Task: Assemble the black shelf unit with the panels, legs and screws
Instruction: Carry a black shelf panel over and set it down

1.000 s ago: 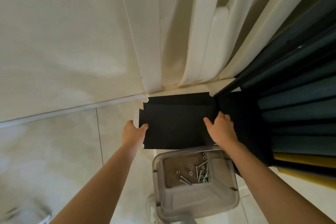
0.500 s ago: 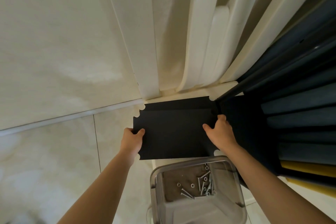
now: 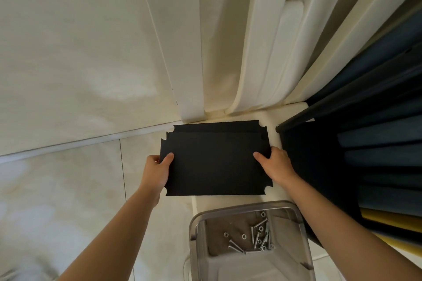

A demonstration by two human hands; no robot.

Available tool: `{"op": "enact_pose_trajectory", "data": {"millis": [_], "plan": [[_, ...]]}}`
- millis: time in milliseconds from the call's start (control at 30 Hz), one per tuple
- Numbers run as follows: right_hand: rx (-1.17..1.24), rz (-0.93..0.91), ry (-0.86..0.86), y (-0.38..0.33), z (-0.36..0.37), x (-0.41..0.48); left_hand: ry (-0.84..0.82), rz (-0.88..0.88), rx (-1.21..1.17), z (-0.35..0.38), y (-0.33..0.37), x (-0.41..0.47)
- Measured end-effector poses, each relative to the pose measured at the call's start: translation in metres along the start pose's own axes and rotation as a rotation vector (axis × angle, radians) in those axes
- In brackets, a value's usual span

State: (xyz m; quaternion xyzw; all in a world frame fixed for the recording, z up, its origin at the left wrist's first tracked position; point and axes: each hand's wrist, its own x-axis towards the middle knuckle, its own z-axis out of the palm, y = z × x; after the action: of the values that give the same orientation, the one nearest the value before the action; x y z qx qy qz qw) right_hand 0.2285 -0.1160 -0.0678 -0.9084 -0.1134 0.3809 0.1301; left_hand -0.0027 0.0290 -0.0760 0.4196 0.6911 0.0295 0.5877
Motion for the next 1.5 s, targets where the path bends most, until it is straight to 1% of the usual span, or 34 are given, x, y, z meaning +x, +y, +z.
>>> {"op": "enact_pose_trajectory", "data": {"millis": [167, 400, 533, 733, 967, 1100, 1300, 1500], "plan": [[0.082, 0.042, -0.026, 0.001, 0.002, 0.004, -0.008, 0.004, -0.057, 0.001, -0.001, -0.001], [0.126, 0.039, -0.048, -0.015, 0.011, -0.012, -0.007, 0.008, -0.161, -0.021, -0.015, -0.015], [0.191, -0.030, -0.035, -0.033, 0.012, -0.027, 0.028, 0.029, -0.222, -0.041, -0.018, -0.027], [0.276, -0.168, -0.110, -0.066, 0.022, -0.069, 0.116, 0.047, -0.312, -0.087, -0.031, -0.054], [0.225, -0.336, -0.137, -0.114, 0.035, -0.156, 0.258, 0.041, -0.449, -0.162, -0.056, -0.117], [0.189, -0.437, -0.183, -0.141, 0.042, -0.217, 0.319, 0.027, -0.520, -0.212, -0.075, -0.164], [0.122, -0.603, -0.248, -0.174, 0.061, -0.330, 0.445, 0.017, -0.681, -0.289, -0.115, -0.252], [-0.002, -0.743, -0.293, -0.181, 0.096, -0.446, 0.605, -0.007, -0.772, -0.359, -0.167, -0.340]]}}
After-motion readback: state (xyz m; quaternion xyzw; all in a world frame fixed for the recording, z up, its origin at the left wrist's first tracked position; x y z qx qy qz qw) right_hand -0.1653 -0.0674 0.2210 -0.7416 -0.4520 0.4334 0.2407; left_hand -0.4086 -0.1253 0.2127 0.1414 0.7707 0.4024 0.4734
